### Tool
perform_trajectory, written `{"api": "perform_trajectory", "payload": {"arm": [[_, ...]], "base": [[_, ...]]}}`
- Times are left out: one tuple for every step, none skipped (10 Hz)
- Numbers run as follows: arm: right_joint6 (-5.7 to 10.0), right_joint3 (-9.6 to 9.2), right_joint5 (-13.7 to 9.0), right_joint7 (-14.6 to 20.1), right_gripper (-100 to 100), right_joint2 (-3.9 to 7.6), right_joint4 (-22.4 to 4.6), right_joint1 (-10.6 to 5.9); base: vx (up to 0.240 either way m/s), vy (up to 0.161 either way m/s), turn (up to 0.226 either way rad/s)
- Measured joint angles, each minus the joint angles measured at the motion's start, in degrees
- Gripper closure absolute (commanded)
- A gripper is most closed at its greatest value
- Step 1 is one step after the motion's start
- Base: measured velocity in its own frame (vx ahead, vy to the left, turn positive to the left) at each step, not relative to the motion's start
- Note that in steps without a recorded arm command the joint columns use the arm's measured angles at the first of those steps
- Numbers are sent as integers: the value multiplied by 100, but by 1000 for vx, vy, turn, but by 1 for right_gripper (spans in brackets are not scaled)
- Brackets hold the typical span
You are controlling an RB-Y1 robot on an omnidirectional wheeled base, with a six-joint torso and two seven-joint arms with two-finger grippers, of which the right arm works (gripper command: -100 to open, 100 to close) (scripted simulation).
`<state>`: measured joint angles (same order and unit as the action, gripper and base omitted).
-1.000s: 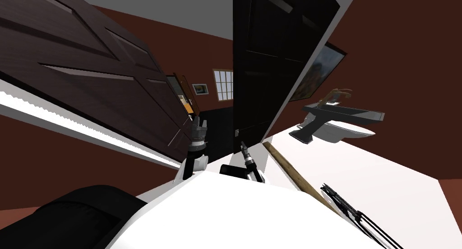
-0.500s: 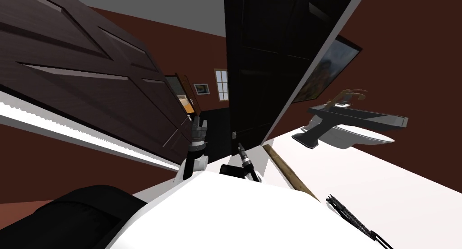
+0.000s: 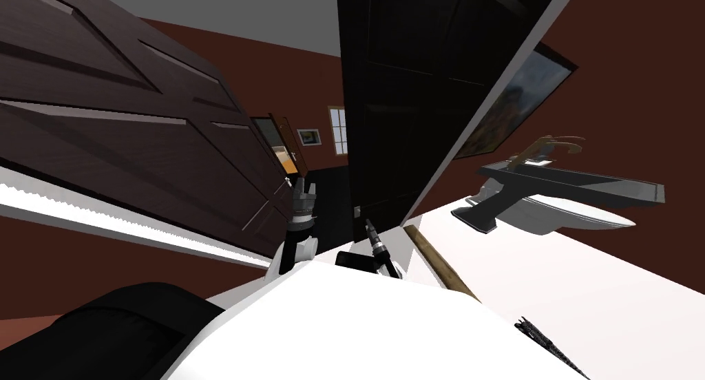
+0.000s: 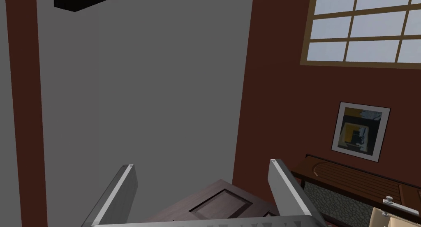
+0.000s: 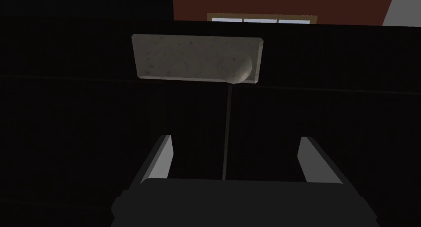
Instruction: Push the door open
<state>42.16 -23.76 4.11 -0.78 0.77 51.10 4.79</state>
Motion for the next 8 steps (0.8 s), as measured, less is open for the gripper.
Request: {"api": "perform_trajectory", "payload": {"arm": [[28,18,-10,-6,-100,21,-66,-38],[28,28,-19,2,-100,40,-62,-46],[25,41,-29,9,-100,20,-77,-67],[49,61,-42,13,-100,-37,-142,-105],[22,66,-46,9,-100,-137,-92,-89],[-7,68,-49,11,-100,-226,-54,-65],[-10,68,-49,12,100,-234,-51,-62],[-9,68,-49,12,100,-229,-53,-65]], "base": [[170,127,16],[164,110,24],[171,101,21],[192,95,21],[162,75,2],[55,27,-9],[-10,-4,7],[-16,-10,10]]}}
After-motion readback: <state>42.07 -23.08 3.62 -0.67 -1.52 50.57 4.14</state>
